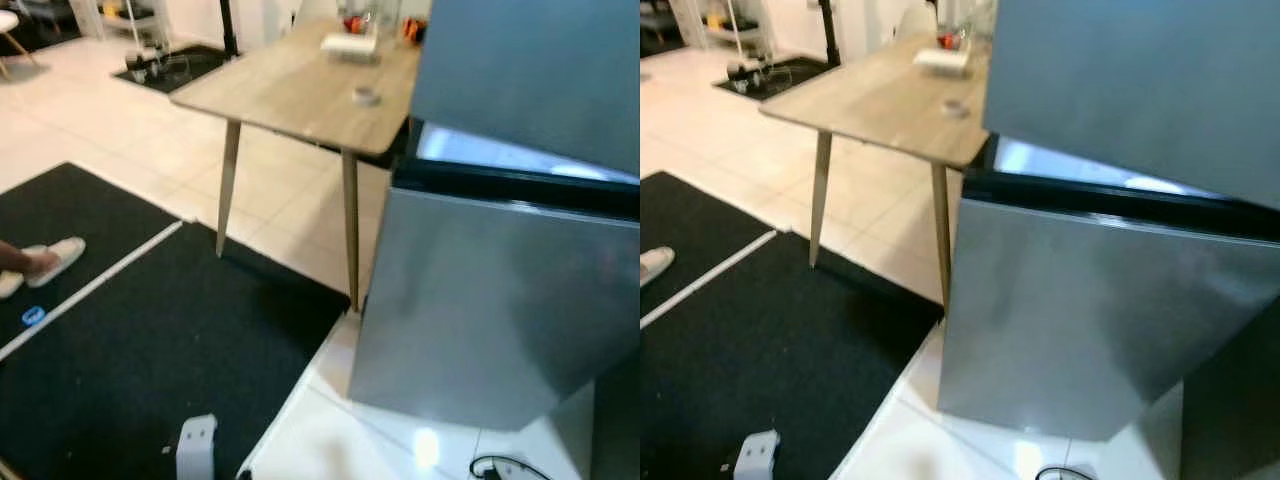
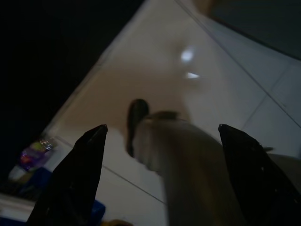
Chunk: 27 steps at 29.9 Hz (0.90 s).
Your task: Restocking fridge
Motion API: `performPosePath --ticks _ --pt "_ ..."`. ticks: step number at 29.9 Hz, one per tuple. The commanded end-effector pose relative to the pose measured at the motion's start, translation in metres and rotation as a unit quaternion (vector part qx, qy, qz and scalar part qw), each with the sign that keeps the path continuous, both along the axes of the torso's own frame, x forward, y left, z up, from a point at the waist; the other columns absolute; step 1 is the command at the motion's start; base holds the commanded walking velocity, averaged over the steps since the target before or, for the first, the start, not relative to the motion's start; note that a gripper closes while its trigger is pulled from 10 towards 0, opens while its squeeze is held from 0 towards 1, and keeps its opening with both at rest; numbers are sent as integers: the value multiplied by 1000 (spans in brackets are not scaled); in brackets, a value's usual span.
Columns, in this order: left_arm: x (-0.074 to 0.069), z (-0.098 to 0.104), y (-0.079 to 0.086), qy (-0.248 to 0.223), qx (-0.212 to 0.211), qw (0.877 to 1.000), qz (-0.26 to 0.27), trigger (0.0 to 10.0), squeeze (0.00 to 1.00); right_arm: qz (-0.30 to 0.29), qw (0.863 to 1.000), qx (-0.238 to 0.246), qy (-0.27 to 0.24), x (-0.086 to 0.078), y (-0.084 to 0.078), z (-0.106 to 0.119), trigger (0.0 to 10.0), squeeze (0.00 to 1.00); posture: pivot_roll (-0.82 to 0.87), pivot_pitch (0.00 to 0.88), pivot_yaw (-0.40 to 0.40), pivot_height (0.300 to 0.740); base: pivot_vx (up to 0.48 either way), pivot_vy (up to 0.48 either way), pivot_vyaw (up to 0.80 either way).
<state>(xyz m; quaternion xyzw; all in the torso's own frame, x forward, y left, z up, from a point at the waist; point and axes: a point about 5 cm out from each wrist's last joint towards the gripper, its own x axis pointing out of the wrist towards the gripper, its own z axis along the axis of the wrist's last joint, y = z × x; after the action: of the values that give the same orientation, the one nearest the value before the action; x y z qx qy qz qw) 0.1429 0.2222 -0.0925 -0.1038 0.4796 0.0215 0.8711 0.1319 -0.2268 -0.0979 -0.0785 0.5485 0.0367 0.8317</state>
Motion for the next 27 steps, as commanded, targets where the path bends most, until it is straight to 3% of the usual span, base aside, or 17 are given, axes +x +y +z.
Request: performPosePath --ticks 1,10,17,21,22,23,25,27 --pt "0 -1 -2 3 1 1000 -6 10000 0 -3 1000 -10 11 -8 -8 -1 10000 0 53 3 -48 740 311 0 0" --pt "0 0 0 3 2 1000 -6 10000 0 -20 999 19 -18 -2 -3 1 10000 0 62 0 -41 740 313 0 0" --pt "1 0 2 4 11 1000 -11 10000 0 -100 987 63 -106 31 -10 16 10000 0 57 0 -34 740 294 0 0" --pt "0 0 1 6 12 1000 -3 10000 0 -141 970 98 -170 56 -16 31 10000 0 53 0 -37 740 68 0 0" --pt "0 0 1 6 12 1000 -3 10000 0 -141 970 98 -170 56 -16 31 10000 0 53 0 -37 740 0 0 0" --pt "0 0 1 7 10 1000 -3 10000 0 -164 958 107 -211 70 -23 42 10000 0 52 0 -38 740 0 0 0" --pt "0 -1 0 7 10 1000 -3 10000 0 -173 953 107 -226 76 -27 47 10000 0 51 0 -38 740 0 0 0" --pt "-1 -1 0 8 10 1000 -3 10000 0 -206 934 116 -266 88 -35 58 10000 0 51 0 -42 740 0 0 0"
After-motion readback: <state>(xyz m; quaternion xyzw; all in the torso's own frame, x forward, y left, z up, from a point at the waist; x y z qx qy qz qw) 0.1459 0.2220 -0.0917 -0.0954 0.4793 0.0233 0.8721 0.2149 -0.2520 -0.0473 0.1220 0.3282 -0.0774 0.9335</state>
